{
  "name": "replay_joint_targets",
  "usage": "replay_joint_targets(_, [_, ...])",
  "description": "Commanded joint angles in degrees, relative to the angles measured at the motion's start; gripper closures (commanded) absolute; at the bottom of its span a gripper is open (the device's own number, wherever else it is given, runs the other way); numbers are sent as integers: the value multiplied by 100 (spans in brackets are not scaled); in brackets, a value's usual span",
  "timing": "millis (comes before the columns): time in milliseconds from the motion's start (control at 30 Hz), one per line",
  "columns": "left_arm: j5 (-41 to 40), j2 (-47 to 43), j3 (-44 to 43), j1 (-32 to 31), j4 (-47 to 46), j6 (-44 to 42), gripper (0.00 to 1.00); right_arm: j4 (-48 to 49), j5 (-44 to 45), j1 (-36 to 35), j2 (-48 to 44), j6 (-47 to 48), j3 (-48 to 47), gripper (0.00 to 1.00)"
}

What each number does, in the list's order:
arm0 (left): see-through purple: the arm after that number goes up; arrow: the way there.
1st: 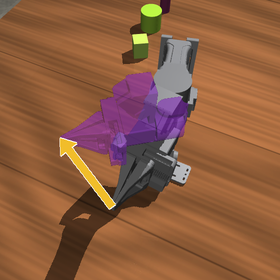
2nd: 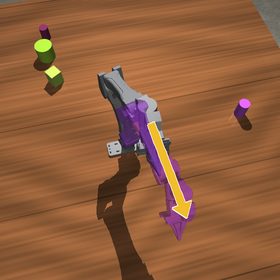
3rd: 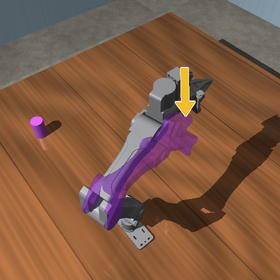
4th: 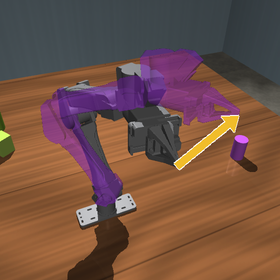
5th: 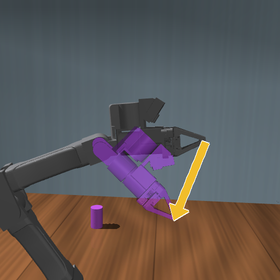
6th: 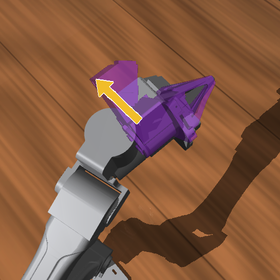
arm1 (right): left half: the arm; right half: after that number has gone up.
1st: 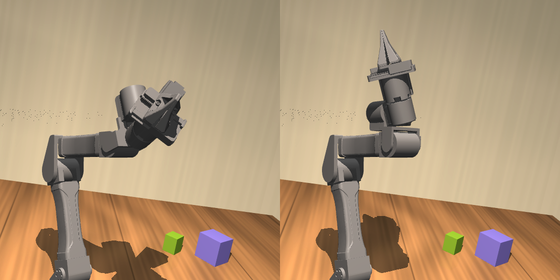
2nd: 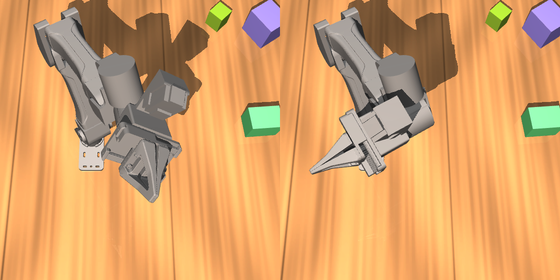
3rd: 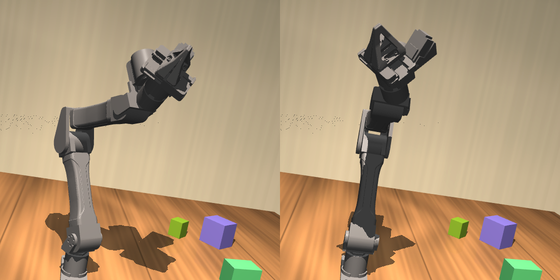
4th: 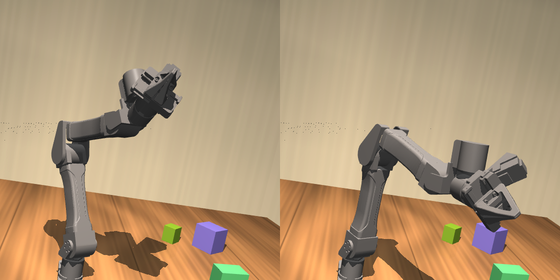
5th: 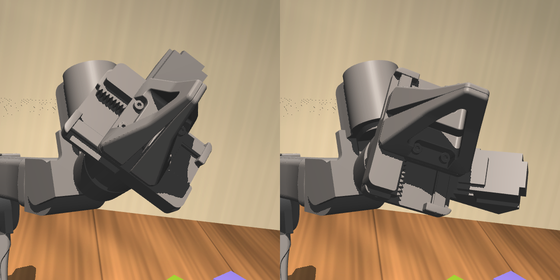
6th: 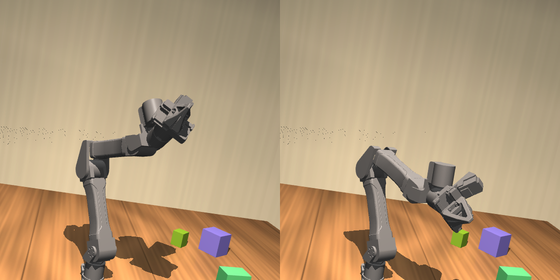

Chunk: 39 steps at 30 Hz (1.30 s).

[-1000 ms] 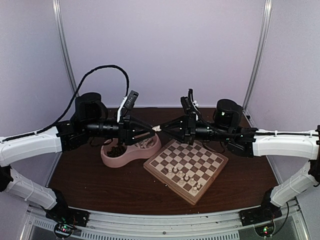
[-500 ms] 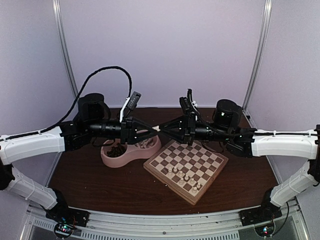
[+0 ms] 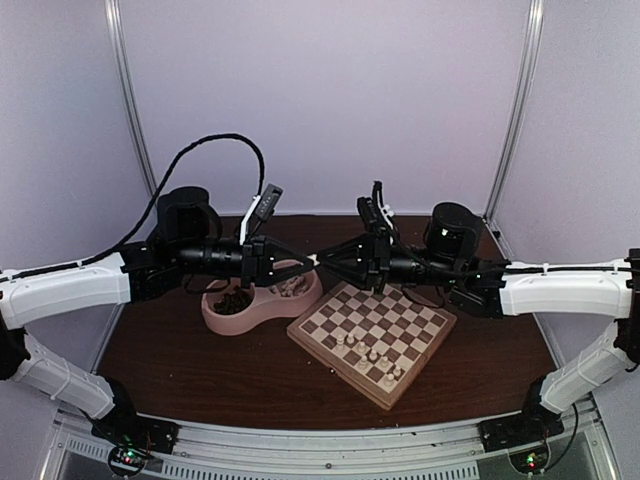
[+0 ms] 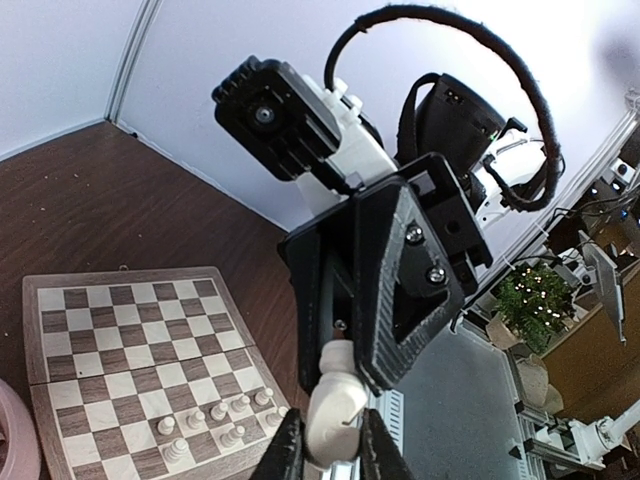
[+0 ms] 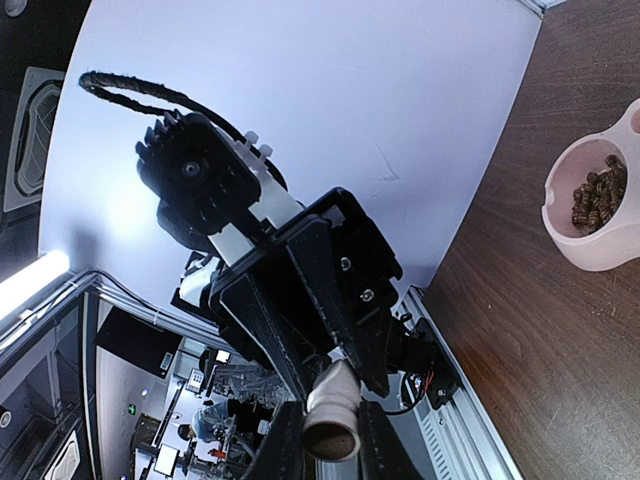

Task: Set up the chess pieces on the board
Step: Pass from the right arm to the left, then place the knight on the chessboard.

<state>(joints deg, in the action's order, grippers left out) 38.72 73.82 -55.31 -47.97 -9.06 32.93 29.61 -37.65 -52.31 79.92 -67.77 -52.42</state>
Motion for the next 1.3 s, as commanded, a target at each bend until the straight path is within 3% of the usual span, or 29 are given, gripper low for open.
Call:
replay_joint_targets(0, [112, -11, -151, 15, -385, -48, 88, 130, 32, -24, -10, -29, 138, 91])
replay_joint_targets(267, [70, -78, -97, 17, -433, -105, 91, 203, 81, -24, -16, -42, 249, 82])
replay_joint_targets(467, [-90, -29, -121, 15, 191, -497, 92, -223, 210, 20, -222, 228, 277, 59])
replay_joint_targets(733, [-477, 163, -195, 7, 1687, -1101, 94, -1929, 661, 200, -898, 1161, 236, 31])
replay_joint_targets(1033, [-1842, 1181, -984, -331, 3883, -1904, 98, -5274, 2679, 257, -1837, 3160, 6, 27])
replay_joint_targets(1267, [-2966, 2315, -1893, -706, 5043, -2041, 100, -5696, 4053, 258, -2490, 4281, 626, 27])
